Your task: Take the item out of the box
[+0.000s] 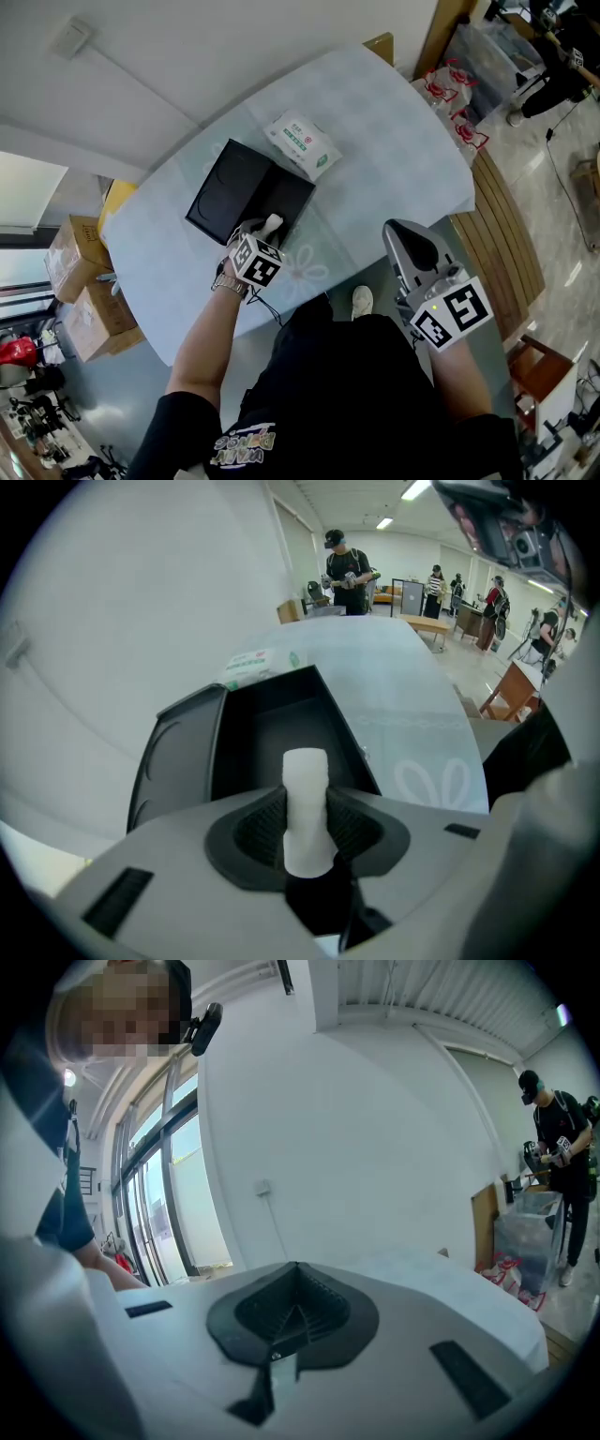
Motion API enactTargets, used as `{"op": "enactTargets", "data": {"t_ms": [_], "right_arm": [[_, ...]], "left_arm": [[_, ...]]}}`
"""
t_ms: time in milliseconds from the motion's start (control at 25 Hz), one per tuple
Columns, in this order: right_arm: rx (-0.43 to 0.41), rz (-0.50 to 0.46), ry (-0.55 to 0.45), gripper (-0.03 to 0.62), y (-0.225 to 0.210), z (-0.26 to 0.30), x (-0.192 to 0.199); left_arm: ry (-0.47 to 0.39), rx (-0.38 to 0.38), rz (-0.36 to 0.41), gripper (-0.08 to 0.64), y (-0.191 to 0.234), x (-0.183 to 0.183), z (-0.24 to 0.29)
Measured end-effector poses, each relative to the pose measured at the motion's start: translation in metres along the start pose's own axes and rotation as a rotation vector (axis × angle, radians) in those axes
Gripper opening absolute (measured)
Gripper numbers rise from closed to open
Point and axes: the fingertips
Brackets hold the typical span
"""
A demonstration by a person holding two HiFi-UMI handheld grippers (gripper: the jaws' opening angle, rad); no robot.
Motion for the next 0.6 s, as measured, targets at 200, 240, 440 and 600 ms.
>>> {"op": "enactTargets", "data": {"t_ms": [200,240,440,600], "right_arm": [[-0.042,-0.008,-0.005,0.009,0.007,-0.005,-0.003],[-0.053,-0.012,-0.006,0.009,0.009,-0.006,-0.003],[-0.106,-0.033,-0.003,0.009,0.016,-0.011,-0.004],[-0.161,-0.063,-0.010,0.009,0.024,-0.016,-0.009]], "left_arm": [[-0.139,-0.077,-0.035,0.129,-0.003,-0.023,-0.037],[-0.175,-0.089,-0.055,0.129,-0.004,-0.029,-0.046],[-0.382,-0.095,-0.212,0.129,-0.018,-0.055,-0.092],[-0.603,-0.078,-0.306,0.129,-0.037,-0.076,-0.140]]}}
Point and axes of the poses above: the fingertips, and each gripper's own axes: z forward along the fingers, y to its left, x out of its underside, and after that the axes turned 11 degrees about x, right-handed
